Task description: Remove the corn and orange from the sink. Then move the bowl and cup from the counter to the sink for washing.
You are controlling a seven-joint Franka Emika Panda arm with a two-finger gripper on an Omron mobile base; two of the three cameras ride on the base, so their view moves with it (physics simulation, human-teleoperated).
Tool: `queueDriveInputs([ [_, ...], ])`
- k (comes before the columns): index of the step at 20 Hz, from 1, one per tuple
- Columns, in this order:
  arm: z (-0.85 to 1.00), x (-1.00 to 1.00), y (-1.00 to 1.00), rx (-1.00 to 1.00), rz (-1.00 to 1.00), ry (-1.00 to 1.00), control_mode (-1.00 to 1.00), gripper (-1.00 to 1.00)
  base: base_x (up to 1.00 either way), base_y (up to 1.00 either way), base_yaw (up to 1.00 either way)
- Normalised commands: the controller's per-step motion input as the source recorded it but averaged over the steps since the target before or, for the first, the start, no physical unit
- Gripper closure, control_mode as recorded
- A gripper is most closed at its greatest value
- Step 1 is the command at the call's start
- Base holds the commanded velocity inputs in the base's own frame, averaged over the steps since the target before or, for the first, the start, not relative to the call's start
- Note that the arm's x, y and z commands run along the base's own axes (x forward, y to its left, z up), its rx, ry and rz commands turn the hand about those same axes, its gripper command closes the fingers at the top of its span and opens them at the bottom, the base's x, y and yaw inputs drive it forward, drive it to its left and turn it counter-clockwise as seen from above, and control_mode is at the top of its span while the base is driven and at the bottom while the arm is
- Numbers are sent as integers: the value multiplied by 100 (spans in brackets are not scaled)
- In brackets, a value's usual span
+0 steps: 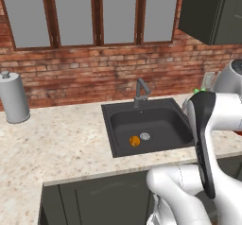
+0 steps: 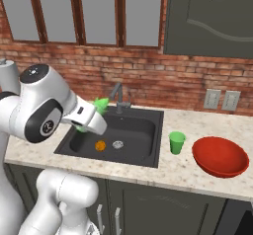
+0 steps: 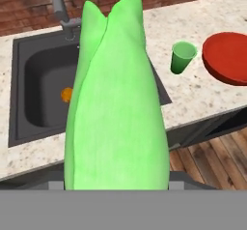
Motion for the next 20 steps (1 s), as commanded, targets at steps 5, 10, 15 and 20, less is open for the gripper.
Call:
queueDriveInputs([
  [5, 13, -26, 24, 0, -6, 0, -100, 100, 0, 0, 0],
  [10, 13, -26, 24, 0, -5, 0, -100, 100, 0, 0, 0],
  [15, 14, -22, 26, 0, -4, 0, -100, 100, 0, 0, 0],
  [20, 17, -21, 25, 0, -6, 0, -100, 100, 0, 0, 0],
])
